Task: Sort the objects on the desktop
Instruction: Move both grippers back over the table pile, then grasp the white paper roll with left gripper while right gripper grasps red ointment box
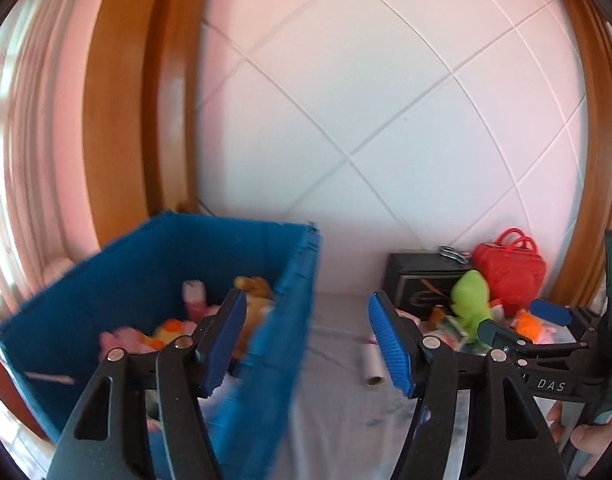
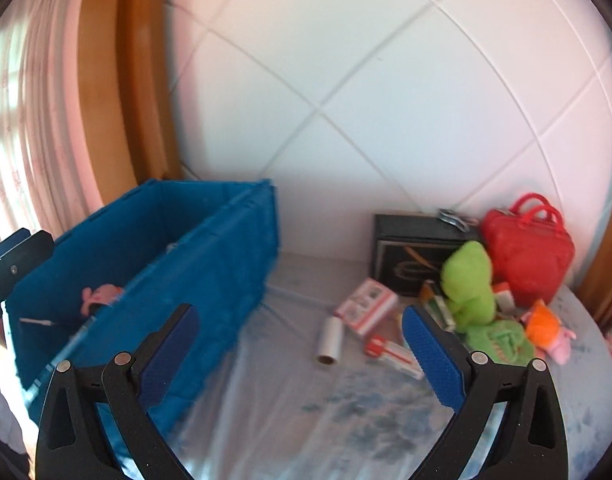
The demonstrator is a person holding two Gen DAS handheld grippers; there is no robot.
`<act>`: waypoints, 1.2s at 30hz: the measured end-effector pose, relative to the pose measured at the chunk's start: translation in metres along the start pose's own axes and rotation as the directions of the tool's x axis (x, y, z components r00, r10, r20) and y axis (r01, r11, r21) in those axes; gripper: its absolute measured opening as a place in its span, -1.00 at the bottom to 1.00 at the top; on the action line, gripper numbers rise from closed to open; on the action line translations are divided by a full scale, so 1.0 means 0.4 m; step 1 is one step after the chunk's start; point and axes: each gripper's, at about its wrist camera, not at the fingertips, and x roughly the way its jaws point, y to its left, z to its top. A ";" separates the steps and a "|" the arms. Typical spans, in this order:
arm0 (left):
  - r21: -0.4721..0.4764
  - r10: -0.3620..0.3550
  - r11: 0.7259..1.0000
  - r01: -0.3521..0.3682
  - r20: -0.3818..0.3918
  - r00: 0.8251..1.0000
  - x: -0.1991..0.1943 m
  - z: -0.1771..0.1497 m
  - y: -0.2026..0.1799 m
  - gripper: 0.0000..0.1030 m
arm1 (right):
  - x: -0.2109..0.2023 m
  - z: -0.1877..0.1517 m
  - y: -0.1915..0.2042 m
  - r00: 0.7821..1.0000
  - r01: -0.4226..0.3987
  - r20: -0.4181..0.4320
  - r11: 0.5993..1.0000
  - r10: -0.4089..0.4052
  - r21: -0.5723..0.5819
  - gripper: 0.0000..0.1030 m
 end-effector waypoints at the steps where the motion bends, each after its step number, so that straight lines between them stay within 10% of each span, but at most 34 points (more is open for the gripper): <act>1: -0.006 -0.014 1.000 0.014 -0.016 1.000 0.020 -0.013 -0.034 0.22 | 0.001 -0.014 -0.050 1.000 0.002 -0.011 1.000 -0.002 0.007 1.00; 6: 0.079 0.062 0.995 -0.054 -0.104 0.993 0.131 -0.087 -0.193 0.22 | 0.044 -0.091 -0.260 0.995 0.025 -0.099 0.999 -0.020 0.041 1.00; 14: 0.109 -0.008 0.993 0.046 -0.329 0.944 0.402 -0.220 -0.291 0.22 | 0.183 -0.203 -0.486 0.968 0.035 -0.249 0.992 -0.004 0.120 1.00; 25: 0.123 -0.026 0.986 0.116 -0.569 0.822 0.820 -0.402 -0.345 0.22 | 0.538 -0.313 -0.516 0.894 -0.008 -0.448 0.999 0.030 0.052 1.00; 36: 0.106 -0.019 0.988 0.114 -0.643 0.766 1.091 -0.504 -0.346 0.23 | 0.846 -0.408 -0.516 0.829 -0.049 -0.559 0.998 0.020 -0.037 1.00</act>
